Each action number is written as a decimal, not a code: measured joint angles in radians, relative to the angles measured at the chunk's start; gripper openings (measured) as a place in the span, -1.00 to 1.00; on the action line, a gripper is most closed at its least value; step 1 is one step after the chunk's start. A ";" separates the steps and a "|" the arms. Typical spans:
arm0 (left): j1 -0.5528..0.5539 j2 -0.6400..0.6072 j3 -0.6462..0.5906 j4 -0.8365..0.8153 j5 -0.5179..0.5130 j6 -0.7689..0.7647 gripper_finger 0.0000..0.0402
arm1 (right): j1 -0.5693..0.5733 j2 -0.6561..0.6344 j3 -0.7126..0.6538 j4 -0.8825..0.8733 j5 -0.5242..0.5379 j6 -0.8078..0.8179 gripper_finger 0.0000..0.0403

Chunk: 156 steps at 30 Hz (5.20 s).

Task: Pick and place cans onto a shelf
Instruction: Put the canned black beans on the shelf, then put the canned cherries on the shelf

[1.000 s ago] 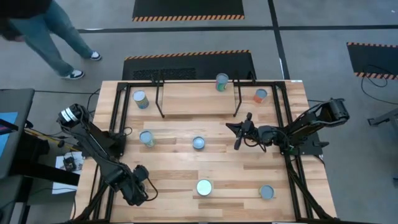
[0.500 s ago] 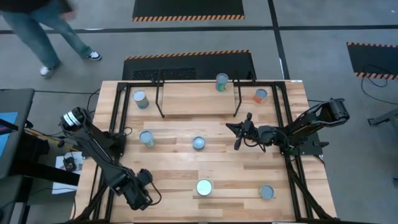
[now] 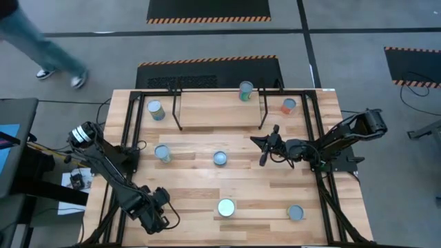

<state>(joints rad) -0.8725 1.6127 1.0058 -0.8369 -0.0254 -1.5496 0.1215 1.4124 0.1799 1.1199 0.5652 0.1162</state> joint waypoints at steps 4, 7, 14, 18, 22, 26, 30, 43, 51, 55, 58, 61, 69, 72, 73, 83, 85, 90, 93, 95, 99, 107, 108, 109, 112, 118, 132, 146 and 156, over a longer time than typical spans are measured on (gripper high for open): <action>0.061 -0.010 0.026 0.009 -0.038 0.126 -0.96 | 0.000 0.000 0.000 -0.010 0.004 0.000 -0.96; 0.166 -0.046 0.089 -0.008 -0.096 0.291 -0.98 | -0.007 0.000 0.000 -0.021 0.006 0.000 -0.96; 0.535 -0.122 0.216 -0.041 -0.134 0.782 -0.98 | -0.028 0.000 0.000 -0.069 0.008 0.017 -0.96; 0.770 -0.107 0.293 0.008 -0.083 1.067 -0.98 | -0.026 0.000 0.000 -0.085 0.008 0.019 -0.96; 0.978 -0.048 0.401 0.033 -0.055 1.313 -0.99 | -0.026 0.000 0.000 -0.101 0.008 0.026 -0.96; 1.137 0.073 0.523 0.028 -0.022 1.548 -0.99 | -0.026 0.000 0.000 -0.116 0.008 0.025 -0.96; 1.252 0.217 0.669 0.015 0.006 1.694 -0.99 | -0.056 0.000 0.000 -0.115 0.009 -0.016 -0.96; 1.418 0.630 1.138 -0.134 0.021 1.844 -0.99 | -0.212 0.000 0.000 -0.092 -0.059 -0.129 -0.96; 1.418 0.735 1.252 -0.230 0.037 1.845 -0.99 | -0.229 0.000 0.000 -0.089 -0.093 -0.157 -0.96; 1.416 0.742 1.251 -0.237 0.035 1.845 -0.99 | -0.229 0.000 0.000 -0.086 -0.093 -0.167 -0.96; 1.416 0.742 1.251 -0.230 0.030 1.845 -0.96 | -0.229 0.000 0.000 -0.086 -0.093 -0.167 -0.96; 1.416 0.745 1.254 -0.218 0.029 1.845 -0.90 | -0.229 0.000 0.000 -0.086 -0.093 -0.168 -0.96; 1.416 0.748 1.249 -0.146 0.037 1.845 -0.78 | -0.229 0.000 0.000 -0.086 -0.093 -0.169 -0.96; 1.415 0.748 1.249 -0.131 0.037 1.845 -0.76 | -0.229 0.000 0.000 -0.086 -0.093 -0.169 -0.96; 1.414 0.748 1.249 -0.130 0.037 1.845 -0.76 | -0.229 0.000 0.000 -0.086 -0.093 -0.169 -0.96; 1.369 0.720 1.344 -0.165 0.000 1.904 -0.71 | -0.229 0.000 0.000 -0.085 -0.093 -0.169 -0.96; 1.349 0.683 1.320 -0.153 -0.006 1.915 -0.77 | -0.229 0.000 0.000 -0.084 -0.093 -0.169 -0.96; 1.309 0.622 1.317 -0.150 0.026 1.889 -0.97 | -0.227 0.000 -0.003 -0.084 -0.093 -0.169 -0.96; 1.287 0.584 1.301 -0.129 0.030 1.866 -0.99 | -0.227 0.000 -0.011 -0.084 -0.093 -0.169 -0.96; 1.275 0.554 1.267 -0.095 0.029 1.854 -1.00 | -0.227 0.000 -0.021 -0.079 -0.093 -0.166 -0.96; 1.255 0.469 1.077 0.037 0.020 1.829 -1.00 | -0.227 0.000 -0.044 -0.057 -0.093 -0.144 -0.96; 1.203 0.084 0.362 0.647 -0.035 1.737 -1.00 | -0.210 0.000 -0.140 0.107 -0.097 -0.088 -0.96; 1.193 0.030 0.291 0.671 -0.061 1.721 -1.00 | -0.205 0.000 -0.144 0.108 -0.097 -0.081 -0.96; 1.182 -0.027 0.231 0.682 -0.091 1.702 -1.00 | -0.203 0.000 -0.147 0.108 -0.097 -0.074 -0.96; 1.159 -0.191 0.114 0.624 -0.195 1.632 -1.00 | -0.200 0.000 -0.149 0.108 -0.097 -0.063 -0.96; 1.186 -0.475 0.092 0.272 -0.313 1.521 -1.00 | -0.201 0.000 -0.148 0.108 -0.097 -0.061 -0.96; 1.637 -0.653 0.049 -0.265 -0.100 1.733 -1.00 | -0.203 0.000 -0.147 0.108 -0.097 -0.063 -0.96; 1.761 -0.696 -0.334 0.101 -0.110 1.924 -0.99 | -0.203 0.000 -0.146 0.108 -0.096 -0.064 -0.96; 1.760 -0.603 -0.336 0.154 -0.120 1.959 -0.60 | -0.203 0.000 -0.146 0.107 -0.096 -0.064 -0.96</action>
<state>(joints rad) 0.8880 1.0096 0.6693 -0.6831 -0.1459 0.4098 -0.0811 1.4127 0.0334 1.2270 0.4694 0.0525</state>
